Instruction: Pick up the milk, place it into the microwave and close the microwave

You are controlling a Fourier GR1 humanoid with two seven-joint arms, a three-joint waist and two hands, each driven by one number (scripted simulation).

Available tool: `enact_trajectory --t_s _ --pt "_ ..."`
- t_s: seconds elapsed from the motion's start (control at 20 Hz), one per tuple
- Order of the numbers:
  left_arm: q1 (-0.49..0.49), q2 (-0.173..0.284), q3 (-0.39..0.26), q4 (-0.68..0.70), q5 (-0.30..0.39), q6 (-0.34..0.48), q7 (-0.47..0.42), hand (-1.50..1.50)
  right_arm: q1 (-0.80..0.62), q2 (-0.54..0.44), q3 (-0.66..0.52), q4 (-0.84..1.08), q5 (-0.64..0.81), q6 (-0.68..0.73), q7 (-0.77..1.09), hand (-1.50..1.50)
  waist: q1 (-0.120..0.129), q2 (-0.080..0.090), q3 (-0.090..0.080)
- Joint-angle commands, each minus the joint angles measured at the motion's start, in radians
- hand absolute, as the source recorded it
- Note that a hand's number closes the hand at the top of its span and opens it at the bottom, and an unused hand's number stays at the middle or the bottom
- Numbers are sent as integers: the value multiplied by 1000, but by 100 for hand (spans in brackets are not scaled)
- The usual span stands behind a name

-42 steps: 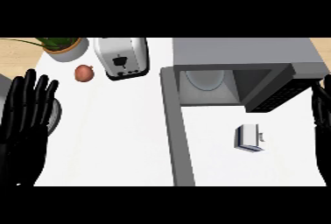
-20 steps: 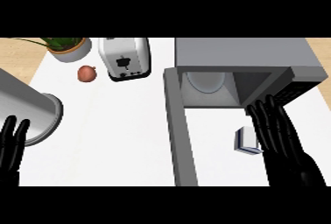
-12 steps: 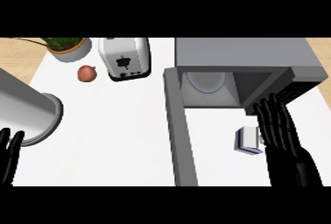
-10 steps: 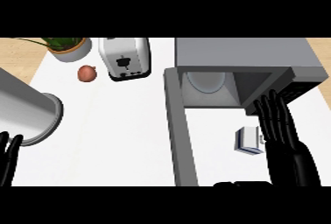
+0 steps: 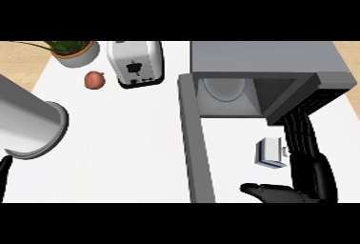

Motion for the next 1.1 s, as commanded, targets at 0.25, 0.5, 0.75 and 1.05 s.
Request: enact_trajectory --t_s 0.25,0.5,0.75,1.05 --pt "60 2 82 17 70 -79 -59 -150 12 -33 -117 189 -33 45 -166 -150 1 0 0" --pt "109 -14 6 31 22 -83 -118 -150 -56 -82 -192 349 -60 100 -234 -150 3 0 0" --pt "178 -14 5 -31 53 -109 -121 -150 -9 -64 -184 444 -47 140 -359 -150 5 -1 0" --pt "196 -14 25 -33 70 -141 -124 -150 -89 -147 -234 567 -36 201 -420 -150 5 -1 0"
